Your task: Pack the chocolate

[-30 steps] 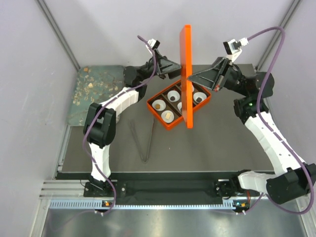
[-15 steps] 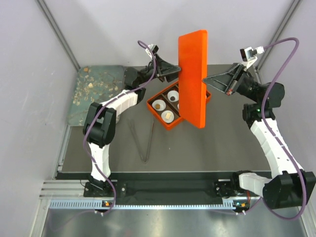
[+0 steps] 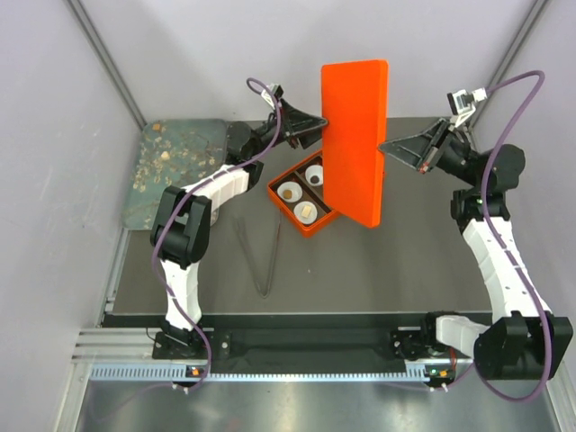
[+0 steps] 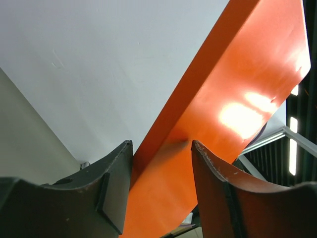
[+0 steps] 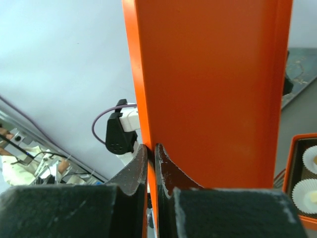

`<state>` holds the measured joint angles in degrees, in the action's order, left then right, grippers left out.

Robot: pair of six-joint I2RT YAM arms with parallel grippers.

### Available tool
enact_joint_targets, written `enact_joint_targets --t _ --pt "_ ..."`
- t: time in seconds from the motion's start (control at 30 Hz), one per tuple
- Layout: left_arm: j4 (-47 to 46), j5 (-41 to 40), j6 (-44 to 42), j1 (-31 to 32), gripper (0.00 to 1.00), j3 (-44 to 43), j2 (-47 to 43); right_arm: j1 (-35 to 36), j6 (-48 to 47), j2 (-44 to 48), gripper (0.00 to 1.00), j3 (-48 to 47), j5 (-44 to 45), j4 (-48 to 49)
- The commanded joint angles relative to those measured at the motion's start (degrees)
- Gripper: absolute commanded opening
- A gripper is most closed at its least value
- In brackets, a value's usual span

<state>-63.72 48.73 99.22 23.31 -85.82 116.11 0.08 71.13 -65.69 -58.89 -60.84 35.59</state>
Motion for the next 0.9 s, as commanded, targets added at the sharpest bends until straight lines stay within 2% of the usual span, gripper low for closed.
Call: enact_joint_targets --t 0.0,0.1,0.2,0.27,0.4,0.43,0.5,0.53,0.57,0.6,0.67,0.77,0.87 --pt "-33.48 4.36 4.4 4.55 0.55 -3.48 -5.72 -2.62 -6.53 -5.85 0.0 3.26 3.97 -11.07" --pt "-33.48 4.88 4.32 5.34 0.55 -4.0 -5.99 -3.06 -7.58 -6.81 0.0 2.73 4.5 -12.21" --pt "-33.4 5.23 4.84 5.95 0.55 -4.35 -5.81 -3.24 -9.08 -6.91 0.06 1.86 5.46 -13.88" --pt "-33.4 5.41 5.19 6.05 0.55 -4.35 -5.55 -3.24 -13.37 -6.38 0.08 0.02 7.13 -19.23" --pt "-33.48 5.41 5.37 6.22 0.54 -4.18 -5.29 -3.24 -19.89 -4.45 0.08 -2.01 9.51 -25.22" --pt "-33.4 5.41 5.37 6.22 0.54 -3.92 -5.28 -3.24 -19.81 -4.1 0.04 -2.19 9.08 -25.14" --pt "-33.48 5.15 5.02 6.31 0.55 -3.74 -5.02 -3.07 -17.8 -3.39 0.0 -2.28 6.89 -22.6" --pt "-33.4 5.23 4.67 6.31 0.54 -3.39 -4.85 -2.98 -15.78 -3.13 0.0 -1.76 5.92 -19.89" --pt "-33.48 5.23 4.49 6.31 0.55 -3.3 -4.76 -2.89 -13.33 -2.69 0.0 -1.32 4.86 -13.25" --pt "-33.4 5.32 4.49 6.31 0.55 -3.13 -4.67 -2.8 -7.91 -2.51 0.0 -0.96 3.72 -9.35" --pt "-33.48 5.32 4.23 6.31 0.57 -3.04 -4.32 -2.89 -4.35 -2.16 0.0 -1.92 3.45 -6.08" --pt "-33.57 5.15 3.88 6.31 0.63 -3.3 -3.97 -2.89 0.66 -2.34 0.0 -4.21 3.8 -1.25" --pt "-33.48 5.5 3.96 6.31 0.69 -4.7 -3.53 -2.8 10.32 -3.91 0.0 -5.44 4.67 9.64"
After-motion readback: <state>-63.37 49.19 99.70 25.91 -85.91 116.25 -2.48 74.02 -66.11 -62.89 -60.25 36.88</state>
